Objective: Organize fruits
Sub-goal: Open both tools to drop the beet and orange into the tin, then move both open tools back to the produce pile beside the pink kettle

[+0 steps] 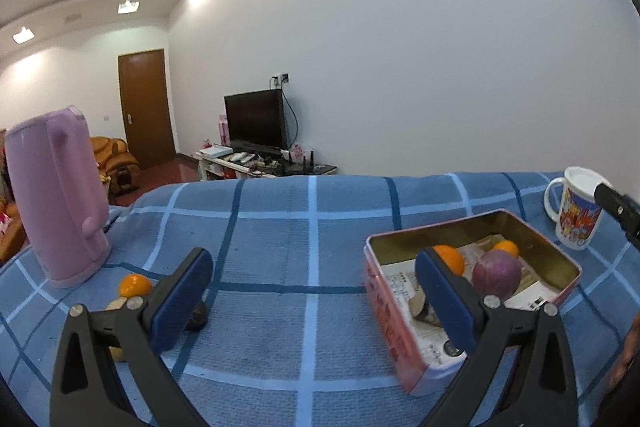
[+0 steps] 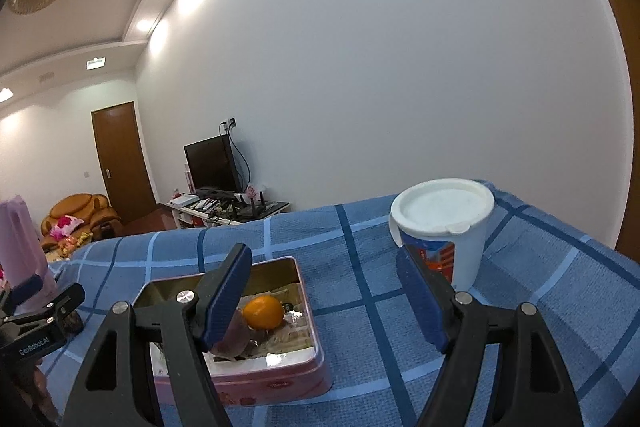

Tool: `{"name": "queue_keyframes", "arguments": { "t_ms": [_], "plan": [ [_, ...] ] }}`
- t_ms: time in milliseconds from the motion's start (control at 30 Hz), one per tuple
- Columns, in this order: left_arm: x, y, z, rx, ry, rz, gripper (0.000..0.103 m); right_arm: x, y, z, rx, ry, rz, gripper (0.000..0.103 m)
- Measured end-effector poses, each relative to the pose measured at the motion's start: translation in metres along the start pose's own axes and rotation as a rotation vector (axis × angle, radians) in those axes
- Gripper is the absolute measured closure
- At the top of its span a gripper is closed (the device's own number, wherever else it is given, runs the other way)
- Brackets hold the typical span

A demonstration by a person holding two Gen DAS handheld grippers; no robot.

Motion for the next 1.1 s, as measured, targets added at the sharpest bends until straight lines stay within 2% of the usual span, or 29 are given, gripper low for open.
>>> {"name": "queue_keyframes", "arguments": {
  "t_ms": [567,867,1100],
  "plan": [
    [-0.001,-0.007,-0.012,0.02,-0.035,0.01,0.0,0.022,-0.018,-0.014,0.056,-0.053,-0.055,0.027],
    [0.009,-0.012,-0.021,0.022,-0.058,-0.003,0.0,0.035,-0.027,-0.024,0.093,-0.045,-0.014,0.027],
    [0.022,-0.016,-0.023,0.034,-0.065,-0.006,0.0,0.066,-0.036,-0.027,0.121,-0.013,-0.032,0.027]
  ]
}}
Point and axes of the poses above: each gripper's, at about its wrist camera, not at the fingertips, and z roughly the way its jaws point, x to its left, y to its top, the point moved 9 cm from there along z, roughly the way its jaws point
